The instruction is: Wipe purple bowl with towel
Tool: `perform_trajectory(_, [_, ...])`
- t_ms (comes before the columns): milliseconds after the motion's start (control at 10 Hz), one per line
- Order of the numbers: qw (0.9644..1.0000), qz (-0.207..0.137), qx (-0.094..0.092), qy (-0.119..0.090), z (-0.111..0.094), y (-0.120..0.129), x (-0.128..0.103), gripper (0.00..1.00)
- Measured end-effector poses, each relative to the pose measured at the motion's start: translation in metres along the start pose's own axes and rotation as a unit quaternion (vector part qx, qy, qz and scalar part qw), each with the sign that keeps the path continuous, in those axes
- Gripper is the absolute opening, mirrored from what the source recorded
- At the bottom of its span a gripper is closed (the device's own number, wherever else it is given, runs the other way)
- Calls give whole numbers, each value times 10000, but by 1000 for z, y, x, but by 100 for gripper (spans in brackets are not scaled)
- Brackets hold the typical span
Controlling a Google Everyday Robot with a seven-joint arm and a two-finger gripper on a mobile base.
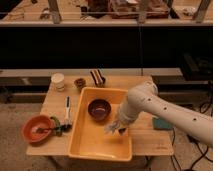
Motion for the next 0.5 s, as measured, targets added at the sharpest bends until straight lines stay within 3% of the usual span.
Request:
perform_trajectory(200, [9995,86,320,8,-18,-20,10,0])
perform_trajectory(500, [9963,186,830,-100,-29,-60,20,0])
